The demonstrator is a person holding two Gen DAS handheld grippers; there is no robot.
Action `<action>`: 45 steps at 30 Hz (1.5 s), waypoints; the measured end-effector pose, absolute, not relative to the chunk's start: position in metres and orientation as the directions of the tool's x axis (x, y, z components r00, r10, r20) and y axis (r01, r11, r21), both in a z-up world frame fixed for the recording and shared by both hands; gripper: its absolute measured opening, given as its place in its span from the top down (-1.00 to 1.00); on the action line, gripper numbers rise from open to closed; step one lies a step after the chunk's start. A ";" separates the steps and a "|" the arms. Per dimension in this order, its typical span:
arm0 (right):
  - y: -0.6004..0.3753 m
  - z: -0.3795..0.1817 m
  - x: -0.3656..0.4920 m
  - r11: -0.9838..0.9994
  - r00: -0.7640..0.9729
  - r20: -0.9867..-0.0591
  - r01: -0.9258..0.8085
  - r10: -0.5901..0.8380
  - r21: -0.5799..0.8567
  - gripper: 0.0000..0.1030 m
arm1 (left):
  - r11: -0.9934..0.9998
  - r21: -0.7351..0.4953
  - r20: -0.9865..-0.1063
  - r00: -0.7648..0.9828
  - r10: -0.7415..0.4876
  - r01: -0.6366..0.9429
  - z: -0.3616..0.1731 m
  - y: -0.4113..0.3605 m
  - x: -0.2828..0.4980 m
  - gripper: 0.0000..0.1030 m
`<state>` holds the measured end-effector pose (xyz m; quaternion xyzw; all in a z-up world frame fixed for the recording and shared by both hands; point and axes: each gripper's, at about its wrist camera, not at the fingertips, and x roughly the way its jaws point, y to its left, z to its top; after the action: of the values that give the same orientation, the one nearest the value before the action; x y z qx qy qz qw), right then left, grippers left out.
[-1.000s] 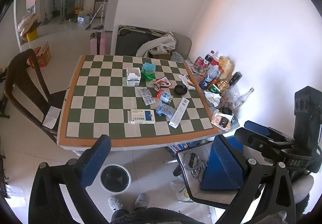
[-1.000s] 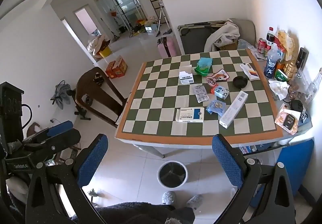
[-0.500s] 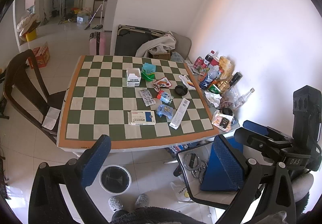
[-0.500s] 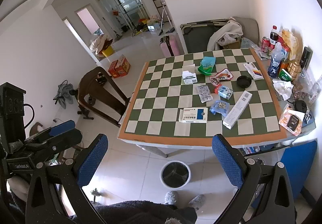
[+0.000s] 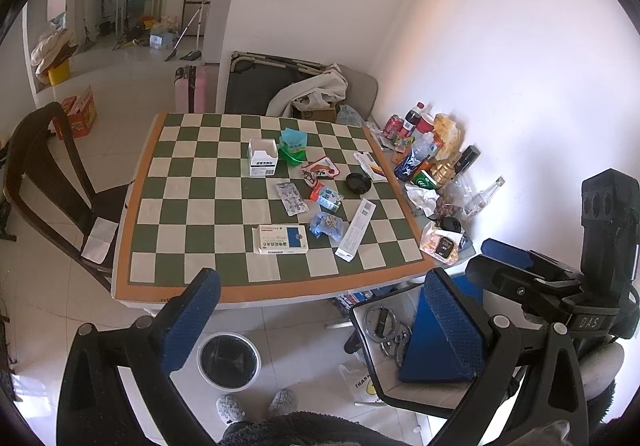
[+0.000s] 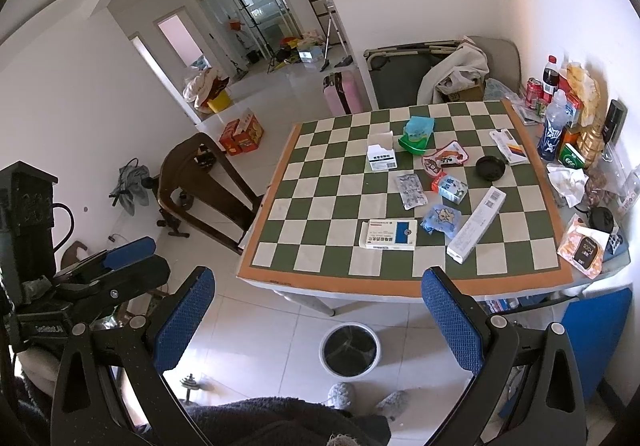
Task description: Collect trash
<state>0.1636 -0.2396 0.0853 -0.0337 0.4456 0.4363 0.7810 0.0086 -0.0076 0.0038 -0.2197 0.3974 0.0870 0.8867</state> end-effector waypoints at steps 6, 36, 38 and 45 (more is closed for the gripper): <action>-0.241 0.085 0.164 0.619 0.226 -0.727 -0.712 0.648 0.331 -1.00 | 0.887 -0.322 -0.745 0.667 -0.022 -0.330 0.004 -0.006 0.007 -1.00; -0.224 0.082 0.168 0.602 0.199 -0.726 -0.718 0.658 0.349 -1.00 | 0.886 -0.330 -0.746 0.665 -0.034 -0.325 0.002 -0.006 0.016 -1.00; -0.225 0.082 0.168 0.601 0.197 -0.725 -0.718 0.660 0.351 -1.00 | 0.886 -0.331 -0.745 0.666 -0.034 -0.325 0.012 -0.005 0.029 -1.00; -0.226 0.082 0.168 0.602 0.199 -0.724 -0.717 0.660 0.352 -1.00 | 0.886 -0.331 -0.745 0.666 -0.033 -0.326 0.018 -0.013 0.047 -1.00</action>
<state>0.1677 -0.2261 0.0820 -0.0316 0.4500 0.4451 0.7736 0.0472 -0.0126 0.0181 -0.2244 0.4002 0.0827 0.8847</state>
